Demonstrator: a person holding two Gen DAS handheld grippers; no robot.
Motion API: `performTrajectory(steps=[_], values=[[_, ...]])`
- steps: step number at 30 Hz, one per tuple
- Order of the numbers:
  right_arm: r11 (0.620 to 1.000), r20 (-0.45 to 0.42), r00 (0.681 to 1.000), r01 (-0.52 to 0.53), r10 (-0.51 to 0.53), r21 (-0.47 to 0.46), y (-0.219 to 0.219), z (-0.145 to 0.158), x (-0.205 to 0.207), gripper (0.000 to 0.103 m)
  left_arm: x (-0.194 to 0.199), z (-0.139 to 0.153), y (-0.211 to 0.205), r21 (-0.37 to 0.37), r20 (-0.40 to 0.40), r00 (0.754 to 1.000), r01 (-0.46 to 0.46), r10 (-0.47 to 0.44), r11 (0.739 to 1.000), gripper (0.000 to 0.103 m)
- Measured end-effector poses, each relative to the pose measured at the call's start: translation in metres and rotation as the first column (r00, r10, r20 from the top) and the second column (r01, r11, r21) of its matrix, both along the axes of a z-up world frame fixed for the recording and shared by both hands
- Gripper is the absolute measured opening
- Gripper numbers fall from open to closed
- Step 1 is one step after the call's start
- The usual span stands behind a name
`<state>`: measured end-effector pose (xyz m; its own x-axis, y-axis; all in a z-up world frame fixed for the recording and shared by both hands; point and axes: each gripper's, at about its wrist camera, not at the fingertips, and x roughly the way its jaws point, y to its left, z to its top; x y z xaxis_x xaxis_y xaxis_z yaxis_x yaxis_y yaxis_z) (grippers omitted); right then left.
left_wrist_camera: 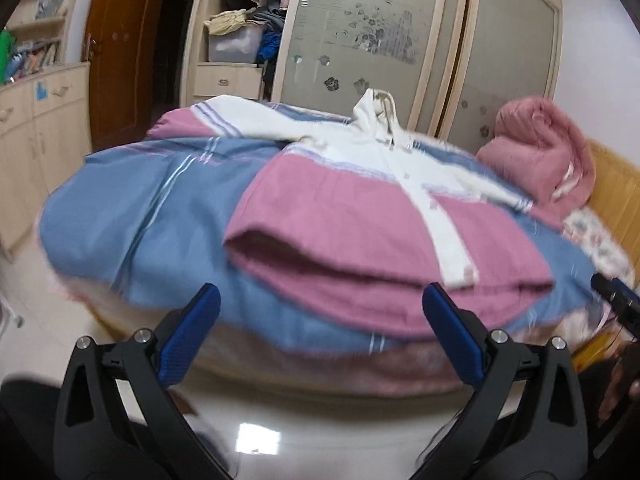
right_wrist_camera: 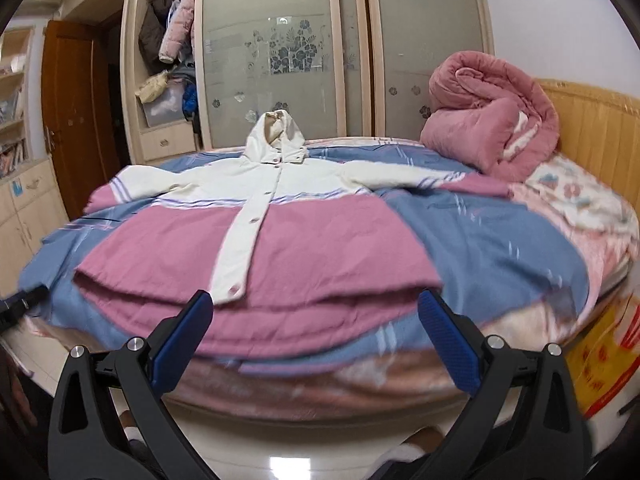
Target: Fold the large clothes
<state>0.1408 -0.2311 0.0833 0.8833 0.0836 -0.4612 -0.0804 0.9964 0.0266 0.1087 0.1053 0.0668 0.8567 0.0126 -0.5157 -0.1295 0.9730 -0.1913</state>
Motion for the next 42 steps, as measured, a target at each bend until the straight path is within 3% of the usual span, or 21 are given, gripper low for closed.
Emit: performTrajectory(steps=[4, 6, 9, 12, 13, 16, 17, 18, 19, 20, 21, 22, 23, 26, 28, 30, 32, 33, 37, 41, 42], values=[[0.999, 0.002, 1.000, -0.014, 0.014, -0.049, -0.018, 0.038, 0.052, 0.102, 0.060, 0.039, 0.004, 0.110, 0.060, 0.998, 0.004, -0.010, 0.994, 0.101], [0.999, 0.028, 1.000, -0.011, 0.012, -0.035, -0.039, 0.067, 0.083, 0.102, 0.099, 0.072, 0.009, 0.081, 0.090, 0.994, 0.049, -0.056, 0.996, 0.101], [0.991, 0.125, 0.992, 0.010, -0.027, 0.132, -0.092, 0.111, 0.123, 0.102, 0.153, 0.099, 0.014, 0.058, 0.076, 0.989, 0.122, -0.127, 0.991, 0.101], [0.928, 0.266, 0.961, -0.030, -0.075, 0.371, -0.157, 0.131, 0.160, 0.102, 0.205, 0.102, 0.027, 0.045, 0.074, 0.993, 0.093, -0.096, 0.995, 0.101], [0.894, 0.253, 0.958, 0.010, -0.138, 0.448, -0.181, 0.128, 0.177, 0.102, 0.216, 0.095, 0.032, 0.026, 0.060, 0.997, 0.045, -0.047, 0.999, 0.101], [0.787, 0.027, 0.973, 0.170, -0.231, 0.593, -0.237, 0.089, 0.232, 0.102, 0.247, 0.041, 0.060, -0.180, -0.091, 0.996, -0.021, 0.004, 0.983, 0.101], [0.715, -0.054, 0.972, 0.206, -0.229, 0.668, -0.260, 0.060, 0.245, 0.102, 0.251, 0.024, 0.065, -0.206, -0.134, 0.991, -0.048, 0.021, 0.977, 0.101], [0.651, -0.086, 0.972, 0.212, -0.220, 0.729, -0.275, 0.039, 0.249, 0.102, 0.256, 0.011, 0.070, -0.208, -0.185, 0.982, -0.086, 0.047, 0.974, 0.101], [0.556, -0.135, 0.965, 0.240, -0.224, 0.796, -0.296, 0.006, 0.252, 0.102, 0.266, 0.000, 0.075, -0.199, -0.252, 0.965, -0.120, 0.068, 0.973, 0.101], [0.474, -0.243, 0.934, 0.343, -0.261, 0.811, -0.313, -0.018, 0.255, 0.102, 0.271, -0.003, 0.077, -0.187, -0.276, 0.959, -0.125, 0.070, 0.974, 0.101], [0.420, -0.336, 0.899, 0.430, -0.282, 0.799, -0.326, -0.027, 0.258, 0.102, 0.274, -0.002, 0.078, -0.169, -0.277, 0.958, -0.123, 0.073, 0.978, 0.101], [0.392, -0.366, 0.884, 0.458, -0.290, 0.798, -0.334, -0.028, 0.260, 0.102, 0.275, 0.002, 0.079, -0.142, -0.253, 0.964, -0.121, 0.082, 0.982, 0.101], [0.398, -0.331, 0.894, 0.434, -0.302, 0.808, -0.339, -0.020, 0.260, 0.102, 0.273, 0.008, 0.077, -0.096, -0.205, 0.974, -0.116, 0.095, 0.989, 0.101], [0.567, -0.127, 0.880, 0.399, -0.459, 0.721, -0.345, 0.031, 0.262, 0.102, 0.266, 0.024, 0.065, 0.039, -0.107, 0.986, -0.126, 0.130, 0.991, 0.101], [0.596, -0.035, 0.875, 0.357, -0.482, 0.719, -0.348, 0.032, 0.266, 0.102, 0.270, 0.036, 0.062, 0.026, -0.067, 0.992, -0.105, 0.107, 0.994, 0.101], [0.546, -0.026, 0.858, 0.350, -0.513, 0.761, -0.360, 0.011, 0.271, 0.102, 0.280, 0.043, 0.059, 0.009, -0.053, 0.995, -0.082, 0.083, 0.997, 0.101], [0.460, -0.150, 0.866, 0.392, -0.478, 0.797, -0.375, -0.015, 0.294, 0.102, 0.283, 0.045, 0.056, 0.000, -0.041, 0.998, -0.053, 0.053, 0.999, 0.101], [0.444, -0.159, 0.878, 0.376, -0.452, 0.813, -0.380, -0.022, 0.298, 0.102, 0.284, 0.043, 0.052, -0.006, -0.029, 0.999, -0.042, 0.042, 0.999, 0.101], [0.450, -0.130, 0.872, 0.365, -0.471, 0.815, -0.395, -0.041, 0.323, 0.102, 0.285, 0.037, 0.047, -0.023, 0.036, 0.999, -0.003, 0.004, 1.000, 0.101], [0.415, -0.165, 0.874, 0.374, -0.458, 0.829, -0.410, -0.070, 0.349, 0.102, 0.277, 0.022, 0.051, -0.169, 0.217, 0.976, 0.066, -0.028, 0.983, 0.101], [0.433, -0.161, 0.882, 0.368, -0.444, 0.823, -0.410, -0.074, 0.355, 0.102, 0.278, 0.019, 0.050, -0.203, 0.229, 0.973, 0.062, -0.014, 0.977, 0.101]])
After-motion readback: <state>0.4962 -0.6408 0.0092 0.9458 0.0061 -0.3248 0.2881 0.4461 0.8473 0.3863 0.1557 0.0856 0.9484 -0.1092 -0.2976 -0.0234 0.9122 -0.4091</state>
